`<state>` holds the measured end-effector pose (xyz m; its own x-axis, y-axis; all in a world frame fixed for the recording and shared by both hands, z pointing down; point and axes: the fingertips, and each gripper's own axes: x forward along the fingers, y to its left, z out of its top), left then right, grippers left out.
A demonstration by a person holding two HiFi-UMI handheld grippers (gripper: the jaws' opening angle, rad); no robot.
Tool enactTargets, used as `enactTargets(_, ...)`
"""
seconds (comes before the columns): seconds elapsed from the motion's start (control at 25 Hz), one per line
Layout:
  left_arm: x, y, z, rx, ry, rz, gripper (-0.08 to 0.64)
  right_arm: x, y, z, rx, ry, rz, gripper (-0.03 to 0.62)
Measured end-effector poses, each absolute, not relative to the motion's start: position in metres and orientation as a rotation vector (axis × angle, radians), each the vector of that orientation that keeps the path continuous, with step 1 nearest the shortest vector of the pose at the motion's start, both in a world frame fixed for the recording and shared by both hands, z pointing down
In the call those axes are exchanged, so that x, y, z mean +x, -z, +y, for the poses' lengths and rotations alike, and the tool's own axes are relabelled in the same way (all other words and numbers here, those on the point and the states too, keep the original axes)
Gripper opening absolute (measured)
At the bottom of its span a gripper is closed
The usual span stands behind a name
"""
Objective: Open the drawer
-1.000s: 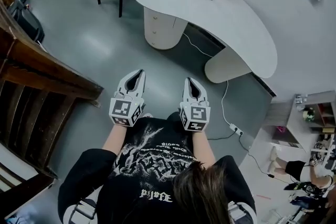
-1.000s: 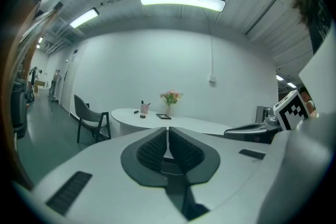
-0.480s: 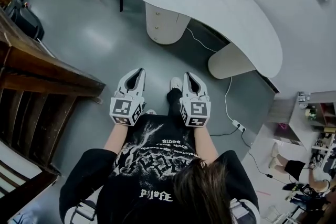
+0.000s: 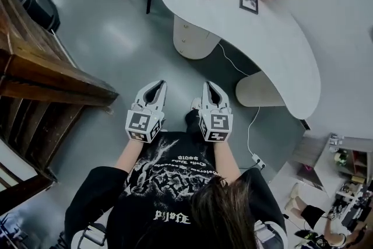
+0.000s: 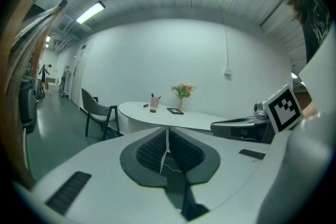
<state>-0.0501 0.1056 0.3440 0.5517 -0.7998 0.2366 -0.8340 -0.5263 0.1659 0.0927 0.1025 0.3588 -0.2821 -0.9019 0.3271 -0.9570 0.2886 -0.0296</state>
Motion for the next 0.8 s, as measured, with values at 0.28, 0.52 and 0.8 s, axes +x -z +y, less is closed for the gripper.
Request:
enactTargets(0.28, -0.020, -0.347, 0.041, 2.456, -0.230, -1.437, 0.029, 0.117, -0.363, 0.030, 1.611, -0.369, -2.378, 0.025)
enactTargets(0.52, 0.019, -0.352, -0.014, 2.401, -0.251, -1.494, 0.029, 0.153, -0.363, -0.036, 1.537, -0.370, -2.429, 0.025)
enactTargets(0.8, 0.051, -0.359, -0.065, 2.329, -0.256, -1.564, 0.029, 0.184, -0.364, -0.097, 1.444, -0.364, -2.471, 0.025)
